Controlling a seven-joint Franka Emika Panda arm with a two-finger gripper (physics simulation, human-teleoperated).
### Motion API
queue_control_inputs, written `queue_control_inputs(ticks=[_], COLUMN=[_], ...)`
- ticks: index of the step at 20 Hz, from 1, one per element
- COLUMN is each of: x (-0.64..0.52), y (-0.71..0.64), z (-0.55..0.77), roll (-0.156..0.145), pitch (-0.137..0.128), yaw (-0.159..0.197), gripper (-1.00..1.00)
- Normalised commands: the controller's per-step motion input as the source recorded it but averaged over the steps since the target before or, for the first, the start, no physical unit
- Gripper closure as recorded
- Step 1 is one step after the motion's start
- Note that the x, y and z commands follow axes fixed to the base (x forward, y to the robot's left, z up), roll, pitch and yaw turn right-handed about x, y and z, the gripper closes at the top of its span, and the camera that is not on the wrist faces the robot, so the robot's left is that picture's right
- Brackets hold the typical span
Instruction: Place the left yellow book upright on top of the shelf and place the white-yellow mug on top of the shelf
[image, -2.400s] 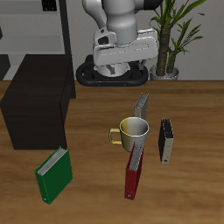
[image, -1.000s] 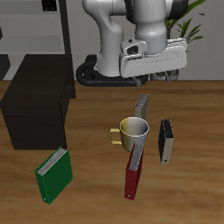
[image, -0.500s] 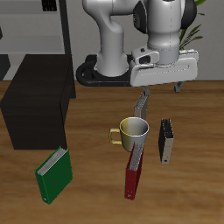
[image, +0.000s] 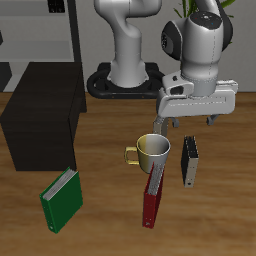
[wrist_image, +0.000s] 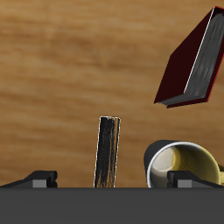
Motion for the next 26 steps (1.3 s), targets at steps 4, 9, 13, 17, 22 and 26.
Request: queue_control_inputs(ticks=[4,9,13,17,22,26], x=[0.11,0.04,0.09,0.04,0.00,0.04], y=[0.06,0.05,0.01,0.06,0.06,-0.04], z=[-0.26,-0.29,-0.32,-0.45,-0.42,-0.33], roll=[-0.016,-0.019,-0.013,0.004,0.006,-0.001], pitch=[0.021,0.017,0.027,0.050,0.054,0.051], yaw=[0.002,0.002,0.008,0.024,0.007,0.007], gripper=[-1.00,-1.00,-1.00,-1.00,-1.00,-1.00])
